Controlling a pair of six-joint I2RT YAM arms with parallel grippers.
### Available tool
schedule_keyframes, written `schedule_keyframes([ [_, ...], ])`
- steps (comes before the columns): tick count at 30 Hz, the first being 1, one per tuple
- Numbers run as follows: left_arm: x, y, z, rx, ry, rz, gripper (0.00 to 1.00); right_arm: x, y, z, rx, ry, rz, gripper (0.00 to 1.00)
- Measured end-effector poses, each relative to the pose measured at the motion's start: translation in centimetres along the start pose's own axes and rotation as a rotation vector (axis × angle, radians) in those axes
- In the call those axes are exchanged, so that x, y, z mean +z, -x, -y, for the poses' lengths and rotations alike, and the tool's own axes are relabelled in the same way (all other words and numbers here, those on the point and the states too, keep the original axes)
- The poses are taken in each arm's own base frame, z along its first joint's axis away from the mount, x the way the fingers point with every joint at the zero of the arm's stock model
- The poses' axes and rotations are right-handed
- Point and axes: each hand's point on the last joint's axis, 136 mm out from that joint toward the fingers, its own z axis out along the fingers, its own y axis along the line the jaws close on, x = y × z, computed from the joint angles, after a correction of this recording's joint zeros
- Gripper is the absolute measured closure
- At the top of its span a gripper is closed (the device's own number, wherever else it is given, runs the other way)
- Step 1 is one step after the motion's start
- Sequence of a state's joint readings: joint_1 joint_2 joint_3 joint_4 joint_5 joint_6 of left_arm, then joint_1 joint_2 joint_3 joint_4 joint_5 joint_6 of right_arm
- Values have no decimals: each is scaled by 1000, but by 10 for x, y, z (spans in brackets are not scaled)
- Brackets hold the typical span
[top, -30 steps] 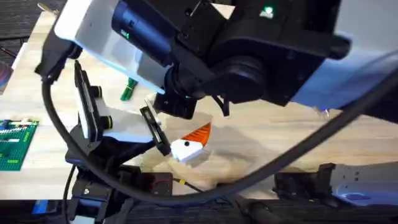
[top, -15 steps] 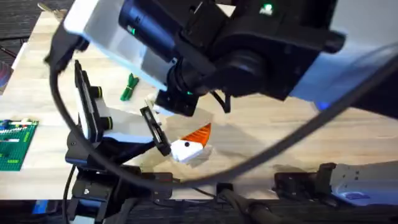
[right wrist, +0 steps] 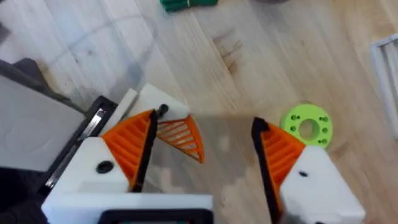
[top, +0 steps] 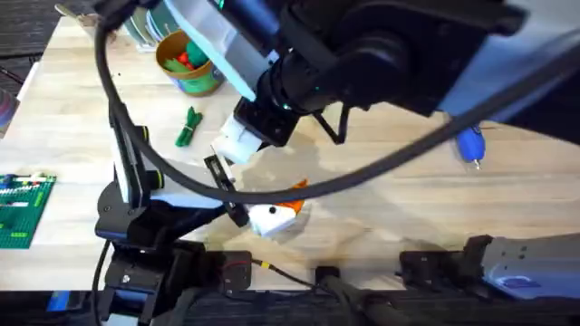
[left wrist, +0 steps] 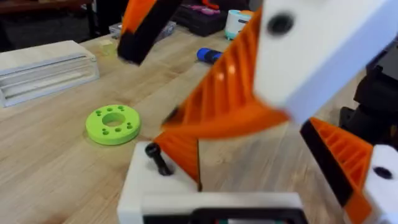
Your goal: Pick up the gripper from the table and insert it into the empty holder that is missing its gripper. Then pick up a screw, insert it into the mounting hole, and use the screwdriver to tighten it. Finally, clean up the table by picking up the vegetable and placing it into the bucket.
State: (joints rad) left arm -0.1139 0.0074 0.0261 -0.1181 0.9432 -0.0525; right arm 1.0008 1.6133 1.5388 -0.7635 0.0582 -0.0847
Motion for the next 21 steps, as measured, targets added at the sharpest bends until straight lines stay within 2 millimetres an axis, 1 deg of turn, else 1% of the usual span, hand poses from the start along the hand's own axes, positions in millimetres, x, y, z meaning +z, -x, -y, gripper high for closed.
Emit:
schedule_keyframes([
  [2, 0, 0, 0, 0, 0, 0, 7, -9, 3, 2, 5, -4, 23, 77],
  [5, 0, 0, 0, 0, 0, 0, 8, -28, 10, 6, 13, -12, 72, 76],
  [8, 0, 0, 0, 0, 0, 0, 8, -52, 16, 16, 31, -32, 130, 73],
  [11, 0, 0, 0, 0, 0, 0, 8, -69, 19, 30, 65, -58, 170, 73],
  [13, 0, 0, 0, 0, 0, 0, 8, -74, 18, 45, 120, -79, 182, 72],
  [15, 0, 0, 0, 0, 0, 0, 8, -75, 13, 65, 206, -107, 180, 71],
  [18, 0, 0, 0, 0, 0, 0, 8, -77, 4, 100, 345, -142, 182, 70],
  [21, 0, 0, 0, 0, 0, 0, 7, -84, -3, 136, 465, -179, 208, 70],
])
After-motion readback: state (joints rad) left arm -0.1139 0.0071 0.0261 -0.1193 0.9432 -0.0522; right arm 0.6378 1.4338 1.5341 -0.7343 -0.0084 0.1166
